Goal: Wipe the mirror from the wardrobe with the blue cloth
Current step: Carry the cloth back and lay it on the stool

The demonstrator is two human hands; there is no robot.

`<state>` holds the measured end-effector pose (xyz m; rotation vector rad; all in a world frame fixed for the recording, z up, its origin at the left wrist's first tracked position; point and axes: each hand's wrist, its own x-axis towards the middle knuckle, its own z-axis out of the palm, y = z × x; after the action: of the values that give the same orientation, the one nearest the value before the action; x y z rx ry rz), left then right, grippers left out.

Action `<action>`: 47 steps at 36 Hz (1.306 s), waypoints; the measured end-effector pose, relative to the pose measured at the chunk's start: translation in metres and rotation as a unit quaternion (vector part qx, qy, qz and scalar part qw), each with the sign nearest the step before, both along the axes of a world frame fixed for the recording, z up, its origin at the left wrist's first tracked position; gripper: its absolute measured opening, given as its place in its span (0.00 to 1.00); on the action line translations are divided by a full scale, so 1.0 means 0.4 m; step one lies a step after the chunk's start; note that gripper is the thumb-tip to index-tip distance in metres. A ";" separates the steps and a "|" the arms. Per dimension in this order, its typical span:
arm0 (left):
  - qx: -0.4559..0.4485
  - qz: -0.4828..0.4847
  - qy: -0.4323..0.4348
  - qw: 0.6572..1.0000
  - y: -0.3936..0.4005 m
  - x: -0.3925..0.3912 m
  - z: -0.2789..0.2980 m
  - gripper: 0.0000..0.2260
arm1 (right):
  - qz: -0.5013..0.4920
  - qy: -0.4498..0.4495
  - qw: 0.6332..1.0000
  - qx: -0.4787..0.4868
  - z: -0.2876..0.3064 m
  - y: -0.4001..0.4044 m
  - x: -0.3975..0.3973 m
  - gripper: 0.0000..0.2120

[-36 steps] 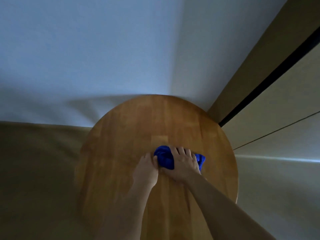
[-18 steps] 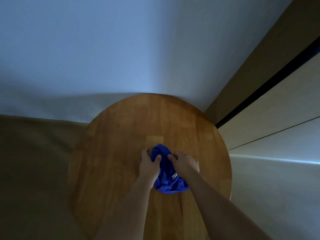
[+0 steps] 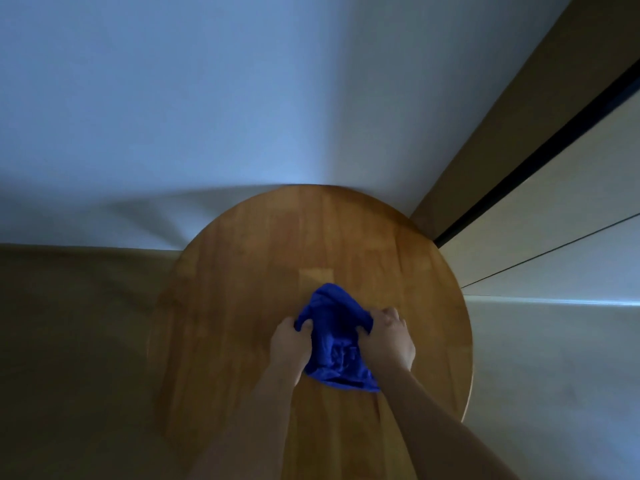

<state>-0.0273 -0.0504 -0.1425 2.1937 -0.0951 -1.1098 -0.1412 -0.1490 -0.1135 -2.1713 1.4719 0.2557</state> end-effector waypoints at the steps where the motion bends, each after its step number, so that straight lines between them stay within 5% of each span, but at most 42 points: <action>1: -0.007 0.012 0.001 1.000 0.004 0.006 0.000 0.11 | -0.028 -0.016 0.999 0.015 0.002 -0.014 -0.002 0.13; 7: 0.045 -0.019 -0.064 0.997 0.012 0.024 0.005 0.16 | -0.062 -0.105 0.993 -0.008 0.025 -0.070 0.009 0.07; 11: 0.100 -0.064 -0.238 0.964 -0.015 -0.001 0.054 0.10 | -0.134 -0.152 0.975 0.096 0.032 -0.067 0.034 0.08; 14: 0.037 -0.113 -0.313 0.942 -0.034 -0.028 0.094 0.06 | -0.228 -0.207 0.925 0.224 0.040 -0.065 0.050 0.09; 19: -0.080 -0.132 -0.188 0.970 -0.063 -0.049 0.134 0.11 | -0.366 -0.196 0.832 0.367 0.071 -0.070 0.061 0.12; 26: -0.114 -0.107 0.057 0.986 -0.060 -0.036 0.203 0.31 | -0.360 -0.207 0.801 0.430 0.156 -0.079 0.069 0.21; 28: -0.104 -0.108 0.075 0.986 -0.062 -0.029 0.224 0.38 | -0.344 -0.238 0.757 0.502 0.190 -0.082 0.067 0.26; 30: -0.090 -0.107 0.036 0.990 -0.061 -0.016 0.243 0.33 | -0.307 -0.260 0.730 0.553 0.219 -0.086 0.065 0.26; 34: -0.122 -0.055 0.021 0.991 -0.051 0.012 0.288 0.13 | -0.252 -0.251 0.788 0.502 0.266 -0.092 0.065 0.12; 38: -0.125 -0.023 0.092 0.988 -0.036 0.042 0.346 0.05 | -0.161 -0.194 0.929 0.272 0.274 -0.107 0.051 0.06; 43: -0.094 -0.042 0.171 0.980 -0.036 0.052 0.436 0.06 | -0.035 -0.219 0.919 0.327 0.341 -0.096 0.057 0.25; 47: -0.088 -0.070 0.175 0.978 -0.032 0.060 0.491 0.10 | 0.024 -0.190 0.923 0.333 0.408 -0.082 0.055 0.11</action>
<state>-0.0033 -0.0631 0.0538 1.8295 -0.1870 -1.4908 -0.1191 -0.1817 0.0498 -1.5865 0.9314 0.2819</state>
